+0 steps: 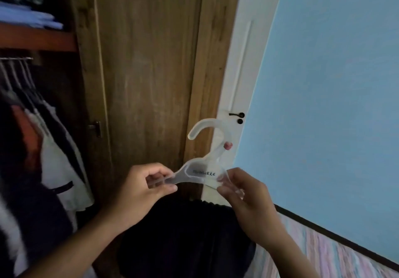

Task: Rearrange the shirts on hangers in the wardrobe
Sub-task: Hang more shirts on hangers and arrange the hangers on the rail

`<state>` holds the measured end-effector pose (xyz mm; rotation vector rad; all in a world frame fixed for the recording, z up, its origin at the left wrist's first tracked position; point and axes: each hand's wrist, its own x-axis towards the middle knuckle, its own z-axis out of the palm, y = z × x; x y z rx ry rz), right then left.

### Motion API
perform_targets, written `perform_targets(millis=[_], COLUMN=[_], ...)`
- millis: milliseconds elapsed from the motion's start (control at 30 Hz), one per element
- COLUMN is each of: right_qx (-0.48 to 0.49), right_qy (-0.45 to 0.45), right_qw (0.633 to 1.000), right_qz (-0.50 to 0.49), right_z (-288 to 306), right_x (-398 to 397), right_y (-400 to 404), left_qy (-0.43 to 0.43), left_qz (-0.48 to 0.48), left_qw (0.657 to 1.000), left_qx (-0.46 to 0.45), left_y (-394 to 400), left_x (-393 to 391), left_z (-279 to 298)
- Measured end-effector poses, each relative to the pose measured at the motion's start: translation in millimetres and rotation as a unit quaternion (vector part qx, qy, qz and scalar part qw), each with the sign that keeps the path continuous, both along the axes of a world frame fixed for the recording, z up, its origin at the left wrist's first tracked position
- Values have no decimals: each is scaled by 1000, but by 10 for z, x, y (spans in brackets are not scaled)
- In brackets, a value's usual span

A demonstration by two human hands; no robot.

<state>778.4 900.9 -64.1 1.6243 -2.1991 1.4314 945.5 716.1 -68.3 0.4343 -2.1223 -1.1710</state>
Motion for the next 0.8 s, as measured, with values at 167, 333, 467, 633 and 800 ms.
perform_targets(millis=[167, 333, 467, 633, 800], right_qx=[9, -7, 0, 12, 25], right_qy=[16, 7, -24, -17, -50], right_qw=[996, 987, 977, 956, 937], right_qz=[86, 158, 211, 291, 344], right_z=[104, 239, 329, 419, 404], right_x=[144, 438, 772, 1188, 1594], right_y=[-367, -797, -1164, -1599, -2034], left_qy=[-17, -23, -15, -12, -34], left_qz=[88, 158, 192, 281, 351], left_qw=[996, 986, 980, 959, 933], left_qx=[-20, -46, -49, -43, -73], left_y=[-128, -329, -534, -740, -864], left_x=[404, 881, 1335, 1871, 2346], left_z=[126, 236, 293, 374, 400])
